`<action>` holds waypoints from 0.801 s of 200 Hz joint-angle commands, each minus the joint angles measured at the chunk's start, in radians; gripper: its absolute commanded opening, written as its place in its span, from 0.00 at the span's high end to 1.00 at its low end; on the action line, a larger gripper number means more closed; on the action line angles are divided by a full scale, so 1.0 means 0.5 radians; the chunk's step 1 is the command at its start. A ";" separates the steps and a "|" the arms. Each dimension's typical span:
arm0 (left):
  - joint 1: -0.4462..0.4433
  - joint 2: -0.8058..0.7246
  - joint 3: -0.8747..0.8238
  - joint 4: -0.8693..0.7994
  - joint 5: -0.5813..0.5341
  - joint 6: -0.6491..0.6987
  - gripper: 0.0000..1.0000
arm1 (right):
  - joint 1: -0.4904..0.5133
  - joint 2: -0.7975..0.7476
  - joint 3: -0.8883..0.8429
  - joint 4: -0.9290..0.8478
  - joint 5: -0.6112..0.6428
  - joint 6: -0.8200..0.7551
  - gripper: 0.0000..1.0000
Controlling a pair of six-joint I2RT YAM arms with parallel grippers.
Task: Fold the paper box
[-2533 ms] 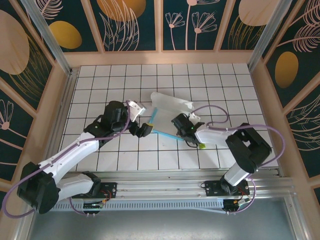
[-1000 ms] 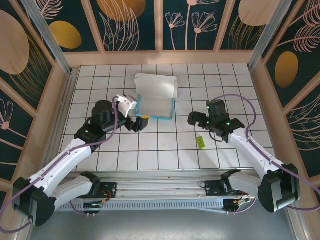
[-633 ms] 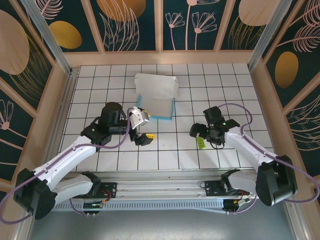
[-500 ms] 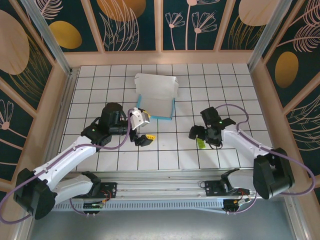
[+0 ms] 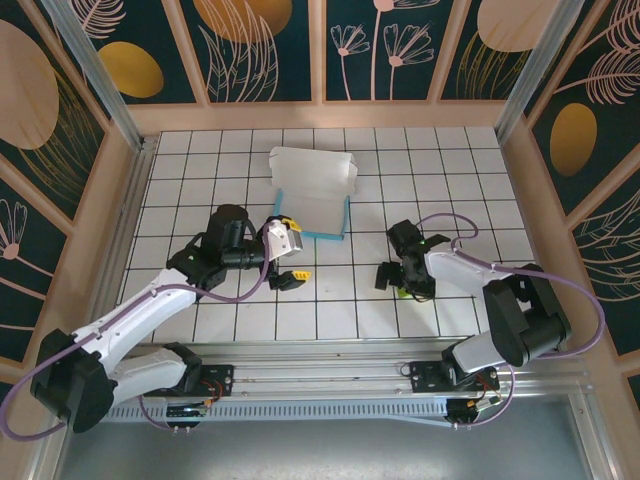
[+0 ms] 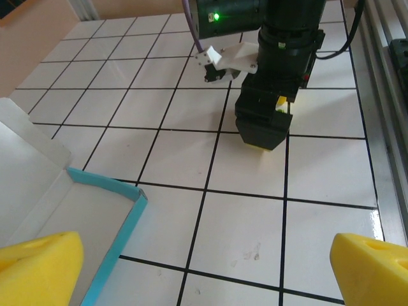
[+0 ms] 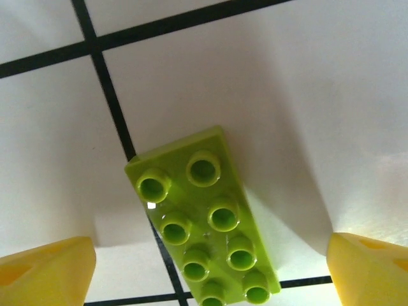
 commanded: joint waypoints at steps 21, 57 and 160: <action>-0.006 0.150 0.161 0.071 0.206 0.093 0.01 | 0.029 0.036 -0.016 -0.022 -0.016 0.036 0.21; -0.008 0.206 0.211 0.218 0.353 -0.093 0.01 | 0.027 0.021 -0.018 0.008 0.013 0.006 0.41; 0.014 0.339 0.603 0.085 -0.316 -0.903 0.01 | 0.052 -0.343 0.174 -0.007 0.180 -0.239 0.64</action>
